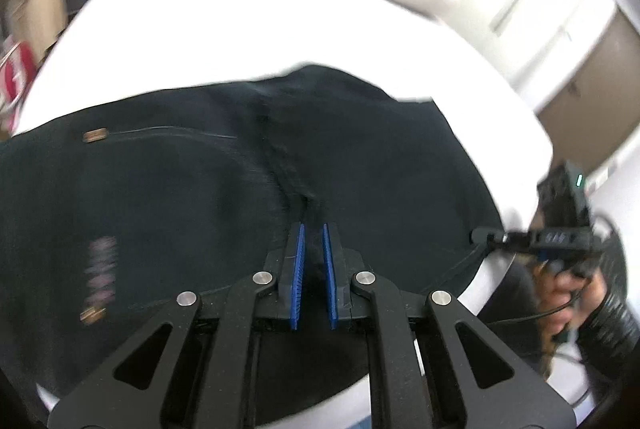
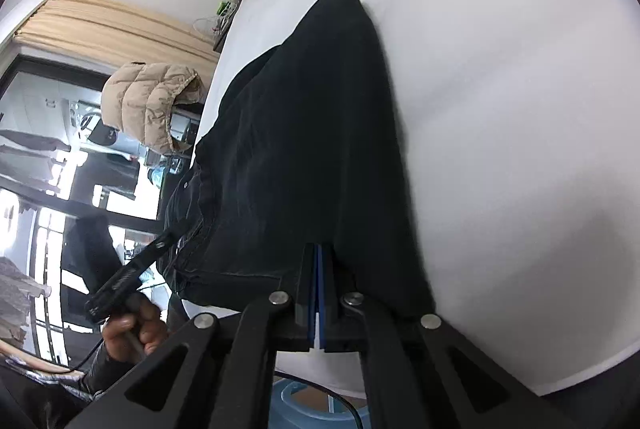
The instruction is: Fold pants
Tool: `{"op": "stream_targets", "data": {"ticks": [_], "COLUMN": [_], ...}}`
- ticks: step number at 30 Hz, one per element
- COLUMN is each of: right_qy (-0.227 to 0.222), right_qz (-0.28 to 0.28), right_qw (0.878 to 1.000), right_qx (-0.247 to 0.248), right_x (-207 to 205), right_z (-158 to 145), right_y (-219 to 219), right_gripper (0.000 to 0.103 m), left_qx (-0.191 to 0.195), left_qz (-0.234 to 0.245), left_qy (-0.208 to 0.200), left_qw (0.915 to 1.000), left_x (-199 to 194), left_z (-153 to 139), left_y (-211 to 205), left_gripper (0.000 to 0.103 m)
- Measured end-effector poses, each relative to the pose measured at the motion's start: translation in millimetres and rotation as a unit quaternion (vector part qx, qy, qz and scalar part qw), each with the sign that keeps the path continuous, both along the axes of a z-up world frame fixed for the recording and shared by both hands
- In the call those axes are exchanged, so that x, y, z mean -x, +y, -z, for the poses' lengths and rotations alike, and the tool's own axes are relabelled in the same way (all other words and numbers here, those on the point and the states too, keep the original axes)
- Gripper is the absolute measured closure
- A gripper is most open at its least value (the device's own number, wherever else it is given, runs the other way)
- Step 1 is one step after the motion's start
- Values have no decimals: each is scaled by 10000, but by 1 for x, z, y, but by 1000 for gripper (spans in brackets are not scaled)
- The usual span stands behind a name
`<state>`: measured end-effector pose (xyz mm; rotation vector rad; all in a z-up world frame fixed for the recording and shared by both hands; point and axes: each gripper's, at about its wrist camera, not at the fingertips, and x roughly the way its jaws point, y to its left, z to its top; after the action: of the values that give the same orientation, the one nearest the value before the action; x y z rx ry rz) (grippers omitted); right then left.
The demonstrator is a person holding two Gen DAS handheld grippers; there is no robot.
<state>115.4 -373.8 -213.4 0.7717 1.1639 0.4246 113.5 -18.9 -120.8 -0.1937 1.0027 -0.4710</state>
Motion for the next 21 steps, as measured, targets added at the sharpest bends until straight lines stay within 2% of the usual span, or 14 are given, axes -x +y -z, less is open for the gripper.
{"op": "stream_targets", "data": {"ticks": [2,3,5,7,8,9,11,13,14,16,17,19,20,21], "right_qy": [-11,-20,-38,-38,-25,4,2,-116,-260,-548,-694,-896,-958,-972], "right_qz": [85,131,183,210,223,230,226,229,251,218,171,66,12,-28], "right_qw": [10000,9999,9997,9996,9994,9992,9986,9981,9981,9978,9973,9959,9949,9942], "right_qx": [33,56,136,202,247,329,469,555,508,317,181,-117,-326,-465], "right_x": [2,4,6,6,6,6,5,5,7,9,9,6,3,1], "right_z": [0,1,0,-2,-4,-7,-17,-31,-41,-57,-64,-75,-78,-79], "right_y": [0,-1,-1,1,2,3,9,14,18,26,31,43,50,54], "right_gripper": [103,103,103,103,103,103,100,82,74,74,74,74,74,74], "left_qx": [278,421,716,963,1122,1183,1302,1471,1638,1849,2035,2336,2495,2598], "left_qz": [-423,-586,-983,-1357,-1652,-1822,-2180,-2525,-2791,-3158,-3382,-3632,-3710,-3732], "left_qy": [78,93,94,12,-94,-134,-108,-48,19,152,269,491,623,730], "left_qw": [9987,9974,9925,9861,9798,9760,9672,9564,9462,9305,9184,9006,8923,8876], "left_x": [7,9,21,30,38,44,57,67,74,83,87,90,92,92], "left_z": [-8,-11,-19,-24,-29,-31,-34,-34,-33,-28,-23,-11,-5,1], "left_y": [30,42,72,97,114,125,149,169,187,207,220,234,241,243], "left_gripper": [94,90,73,25,18,14,14,14,14,14,14,14,14,15]}}
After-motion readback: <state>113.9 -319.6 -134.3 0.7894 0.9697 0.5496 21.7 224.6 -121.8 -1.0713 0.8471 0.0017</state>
